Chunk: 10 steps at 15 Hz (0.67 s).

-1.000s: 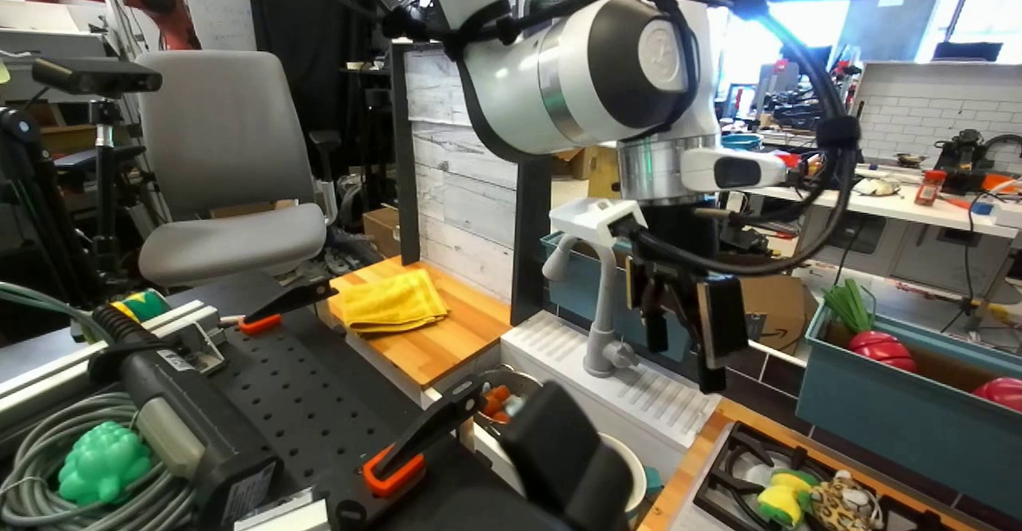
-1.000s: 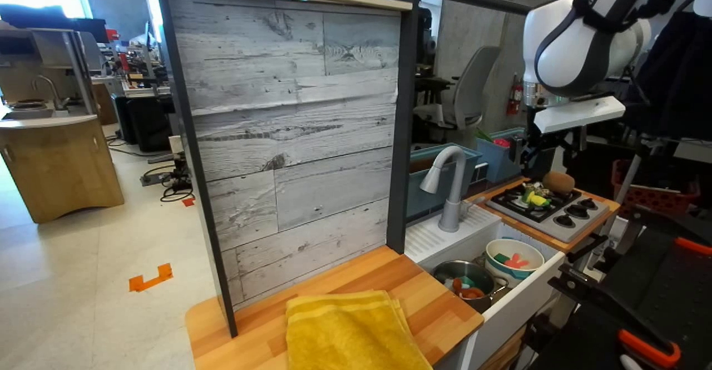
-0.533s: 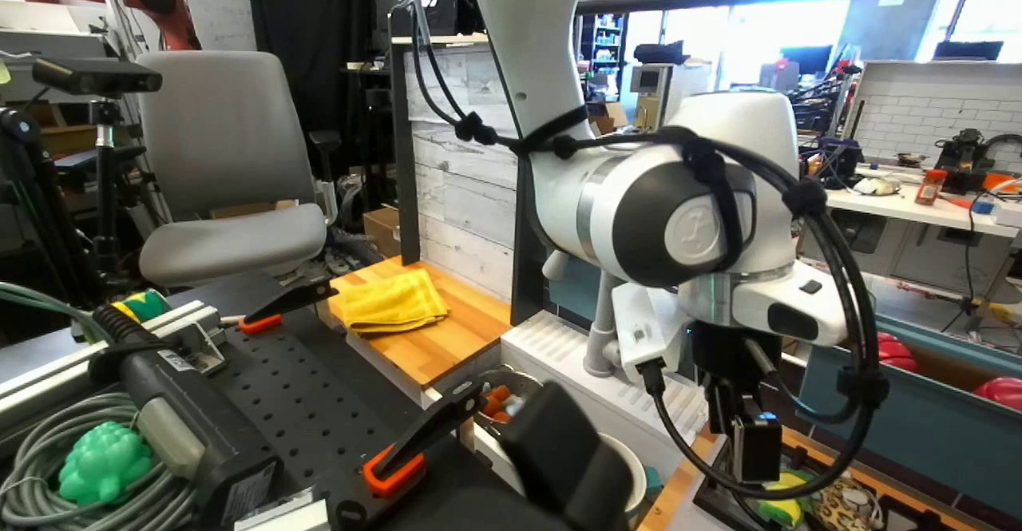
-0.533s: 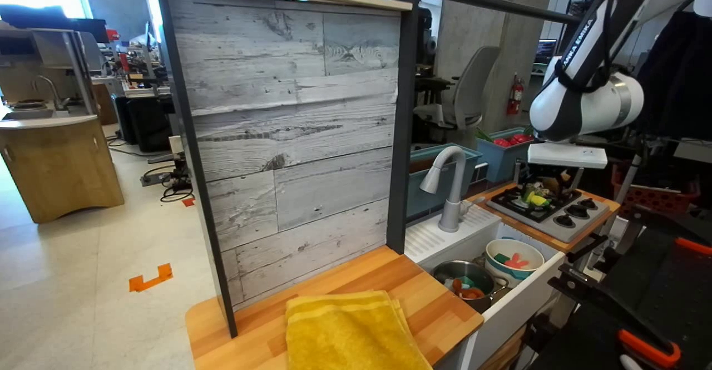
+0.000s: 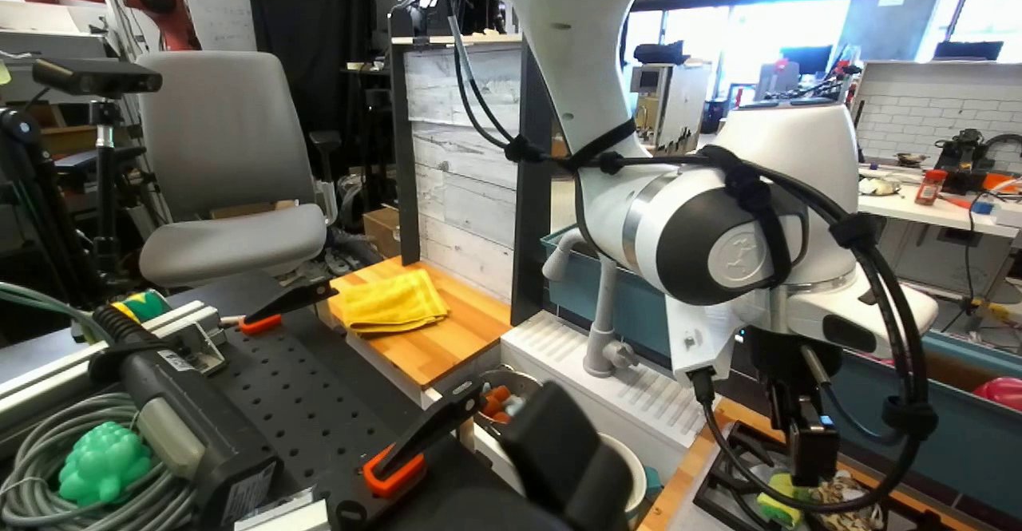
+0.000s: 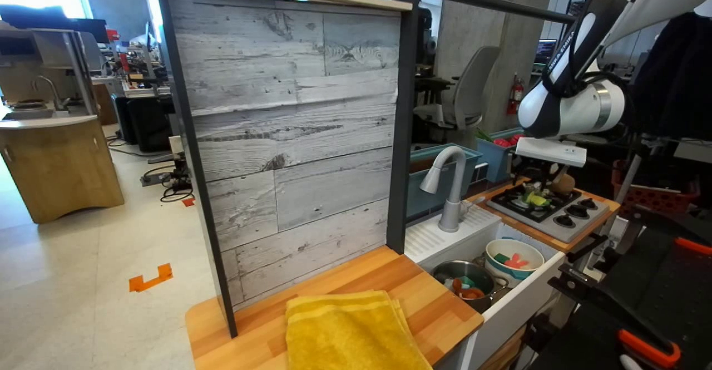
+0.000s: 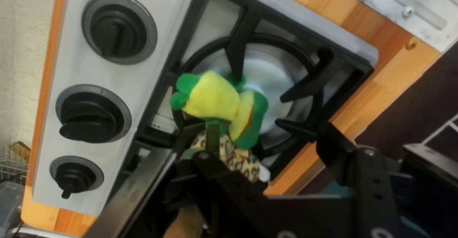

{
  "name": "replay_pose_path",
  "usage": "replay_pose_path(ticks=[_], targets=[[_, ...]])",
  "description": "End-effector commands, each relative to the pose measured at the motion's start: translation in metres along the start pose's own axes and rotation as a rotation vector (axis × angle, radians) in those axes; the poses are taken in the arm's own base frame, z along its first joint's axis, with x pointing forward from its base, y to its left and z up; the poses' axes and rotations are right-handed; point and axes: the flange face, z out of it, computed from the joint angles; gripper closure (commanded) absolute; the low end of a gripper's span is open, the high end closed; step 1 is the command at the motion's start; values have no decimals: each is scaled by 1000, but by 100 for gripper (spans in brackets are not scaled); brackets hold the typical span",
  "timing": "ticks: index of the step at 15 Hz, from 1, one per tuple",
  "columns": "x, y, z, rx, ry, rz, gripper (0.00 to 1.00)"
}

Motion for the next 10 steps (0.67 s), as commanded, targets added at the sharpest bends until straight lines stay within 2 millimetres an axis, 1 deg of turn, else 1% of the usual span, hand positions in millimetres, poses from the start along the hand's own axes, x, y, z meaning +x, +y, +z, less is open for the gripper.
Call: replay_pose_path(ticks=[1, 2, 4, 5, 6, 7, 8, 9, 10], targets=[[23, -1, -5, 18, 53, 7, 21], [26, -1, -3, 4, 57, 2, 24], [29, 0, 1, -5, 62, -8, 33], [29, 0, 4, -11, 59, -11, 36], [29, 0, 7, -18, 57, -15, 36], [27, -1, 11, -21, 46, -20, 45], [25, -2, 15, -26, 40, -28, 45], [22, -3, 19, -33, 29, -37, 48], [19, -3, 24, -45, 26, -48, 54]])
